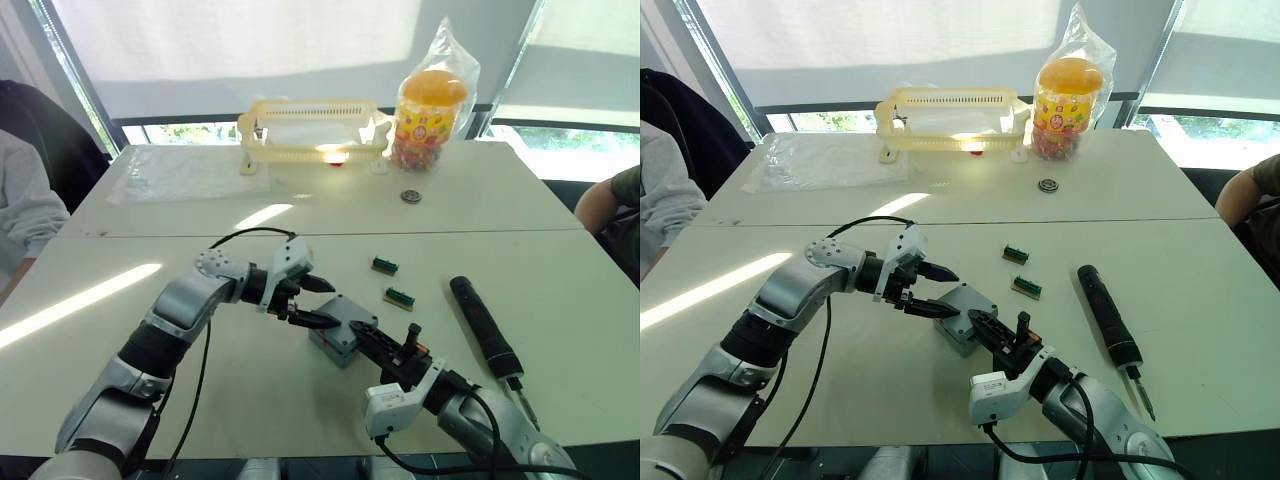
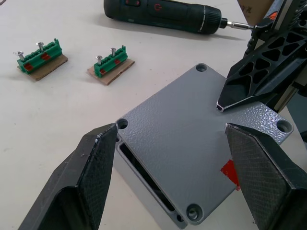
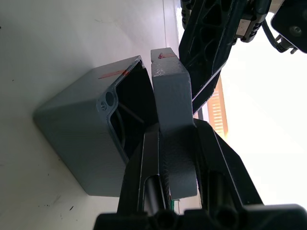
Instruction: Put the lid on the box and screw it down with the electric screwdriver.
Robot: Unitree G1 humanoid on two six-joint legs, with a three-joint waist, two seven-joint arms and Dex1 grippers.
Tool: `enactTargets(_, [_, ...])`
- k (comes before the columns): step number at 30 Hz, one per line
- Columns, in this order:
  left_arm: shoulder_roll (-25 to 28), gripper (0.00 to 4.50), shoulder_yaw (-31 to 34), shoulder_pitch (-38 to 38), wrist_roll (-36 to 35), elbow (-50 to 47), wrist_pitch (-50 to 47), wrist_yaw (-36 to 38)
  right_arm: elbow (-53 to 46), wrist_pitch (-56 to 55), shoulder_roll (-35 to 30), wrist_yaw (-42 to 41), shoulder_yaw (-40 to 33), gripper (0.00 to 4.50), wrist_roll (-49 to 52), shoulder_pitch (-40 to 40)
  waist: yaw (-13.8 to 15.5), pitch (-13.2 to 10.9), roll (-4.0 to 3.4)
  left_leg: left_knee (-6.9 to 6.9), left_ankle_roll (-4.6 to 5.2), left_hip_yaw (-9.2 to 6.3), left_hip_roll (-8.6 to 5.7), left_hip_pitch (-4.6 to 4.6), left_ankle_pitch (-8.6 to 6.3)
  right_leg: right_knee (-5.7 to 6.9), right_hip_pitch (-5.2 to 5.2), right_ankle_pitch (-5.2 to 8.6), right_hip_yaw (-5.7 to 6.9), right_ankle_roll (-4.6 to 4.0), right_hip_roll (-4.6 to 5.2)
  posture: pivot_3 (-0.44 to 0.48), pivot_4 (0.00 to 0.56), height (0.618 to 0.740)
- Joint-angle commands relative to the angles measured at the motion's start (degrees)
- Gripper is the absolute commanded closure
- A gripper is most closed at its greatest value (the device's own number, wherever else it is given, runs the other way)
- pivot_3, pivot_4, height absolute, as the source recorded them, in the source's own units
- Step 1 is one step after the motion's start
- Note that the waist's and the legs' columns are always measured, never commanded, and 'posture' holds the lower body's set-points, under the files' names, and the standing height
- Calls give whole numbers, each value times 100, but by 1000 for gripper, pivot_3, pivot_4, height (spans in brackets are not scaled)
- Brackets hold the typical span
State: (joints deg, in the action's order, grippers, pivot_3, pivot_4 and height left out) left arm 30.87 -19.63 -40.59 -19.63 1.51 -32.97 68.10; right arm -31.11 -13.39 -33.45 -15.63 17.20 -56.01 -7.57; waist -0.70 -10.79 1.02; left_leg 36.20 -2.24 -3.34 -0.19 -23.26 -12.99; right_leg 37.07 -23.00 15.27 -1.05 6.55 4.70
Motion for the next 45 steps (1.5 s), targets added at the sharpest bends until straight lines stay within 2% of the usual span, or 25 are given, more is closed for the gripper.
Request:
enactTargets(1, [27,824,-361,169,458,68,195,-49,7,-46,91,0,-62,3265,182,-87,4,3,0,0,0,0,0,3,0,0,4,1,0,-1,0,0,150,740])
enactTargets(3, [15,824,-393,206,534,78,242,-49,5,-72,96,9,-80,2458,173,-92,1,7,6,-1,0,0,0,8,0,-3,10,2,1,-3,0,0,150,740])
enactTargets(6, [3,824,-406,236,593,99,259,-54,-12,-128,100,21,-118,981,154,-108,1,20,16,-4,2,-1,1,42,-1,-6,44,9,2,-15,0,0,150,740])
enactTargets(8, [7,824,-416,252,621,116,259,-56,-32,-151,98,19,-147,981,163,-123,2,31,25,-10,5,0,1,78,-4,-11,79,20,2,-25,1,0,150,740])
enactTargets(23, [-50,824,-393,264,922,491,471,-310,-13,-418,-122,10,-488,981,328,-147,10,53,32,-10,6,0,2,80,-4,-9,81,37,2,-43,1,0,150,740])
enactTargets(30, [-168,824,-217,307,683,308,252,-341,32,-579,-167,-47,-501,981,437,-20,7,53,32,-10,6,-1,1,80,-4,-9,80,37,2,-43,1,0,150,740])
enactTargets(33, [-174,824,-139,325,615,219,138,-325,97,-653,-162,-30,-456,1792,430,26,5,53,32,-11,6,-1,1,80,-4,-9,79,37,2,-42,1,0,150,740])
enactTargets(34, [-174,824,-127,329,614,199,117,-323,122,-668,-142,-32,-446,2183,429,56,3,53,32,-12,6,-1,1,79,-4,-9,78,37,2,-42,1,0,150,740])
enactTargets(38, [-177,824,-79,340,614,153,55,-311,204,-733,-88,-26,-437,4204,404,133,0,57,36,-12,6,-2,2,79,-4,-7,78,37,2,-42,1,0,150,740])
enactTargets(45, [-174,824,170,319,371,34,-158,-272,214,-843,-65,152,-464,4285,296,106,0,56,36,-15,7,-2,2,80,-5,-7,77,39,3,-40,1,0,150,740])
